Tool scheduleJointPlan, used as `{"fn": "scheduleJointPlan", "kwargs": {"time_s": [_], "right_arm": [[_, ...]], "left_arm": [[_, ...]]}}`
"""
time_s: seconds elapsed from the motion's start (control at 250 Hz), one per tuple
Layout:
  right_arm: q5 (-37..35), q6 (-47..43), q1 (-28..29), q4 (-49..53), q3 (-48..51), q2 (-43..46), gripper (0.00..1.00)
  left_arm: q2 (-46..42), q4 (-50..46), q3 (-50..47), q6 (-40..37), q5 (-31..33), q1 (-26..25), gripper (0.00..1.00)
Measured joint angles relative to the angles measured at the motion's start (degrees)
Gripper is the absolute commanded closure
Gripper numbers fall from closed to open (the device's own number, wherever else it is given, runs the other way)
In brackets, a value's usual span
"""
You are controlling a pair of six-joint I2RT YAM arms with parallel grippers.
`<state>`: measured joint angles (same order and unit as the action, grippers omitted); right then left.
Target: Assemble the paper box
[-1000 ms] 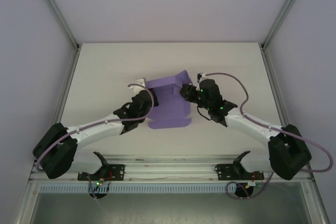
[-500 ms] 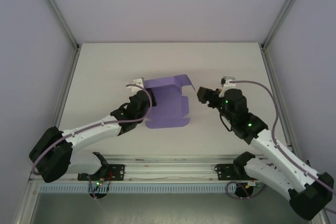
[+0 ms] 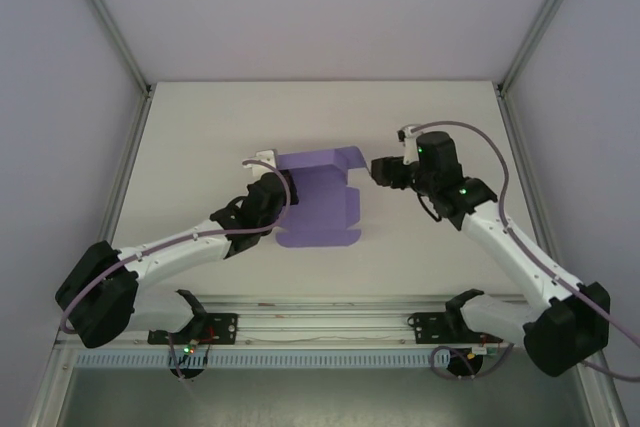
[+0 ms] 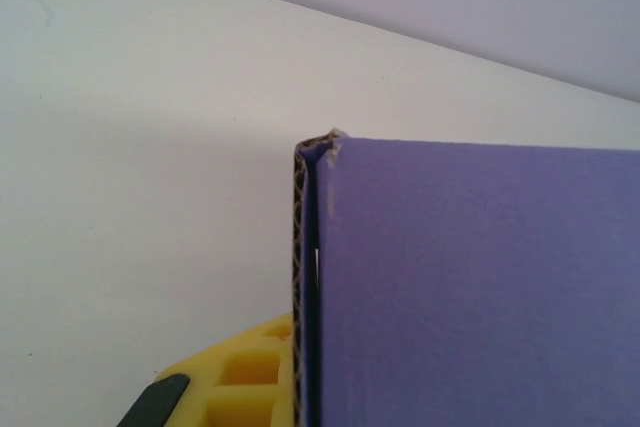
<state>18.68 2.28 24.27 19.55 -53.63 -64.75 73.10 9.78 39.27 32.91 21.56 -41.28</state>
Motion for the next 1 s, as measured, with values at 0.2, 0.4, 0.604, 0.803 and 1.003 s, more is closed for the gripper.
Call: {"fn": "scheduleJointPlan", "kwargs": {"time_s": [0.2, 0.4, 0.604, 0.803, 1.003], "right_arm": [[9.60, -2.56, 0.07, 0.15, -1.79, -5.03, 0.43], [14.58, -3.04, 1.09, -0.79, -1.88, -7.48, 0.44], [15.39, -4.15, 4.17, -2.03, -3.26, -10.95, 0.47], [6.67, -6.08, 7.76, -4.07, -4.52, -13.07, 0.52], [-5.16, -8.44, 11.96, -9.49, -4.46, -13.81, 0.55]], "left_arm": [[0.42, -0.11, 0.00, -0.04, -0.50, 0.02, 1.00], [2.01, -0.13, 0.63, -0.68, -1.11, 0.02, 1.00], [2.69, -0.13, 1.40, -1.42, -2.23, 0.02, 1.00], [2.80, -0.13, 1.51, -1.53, -3.13, 0.02, 1.00], [2.80, -0.15, 1.73, -1.46, -3.13, 0.02, 1.00]]}}
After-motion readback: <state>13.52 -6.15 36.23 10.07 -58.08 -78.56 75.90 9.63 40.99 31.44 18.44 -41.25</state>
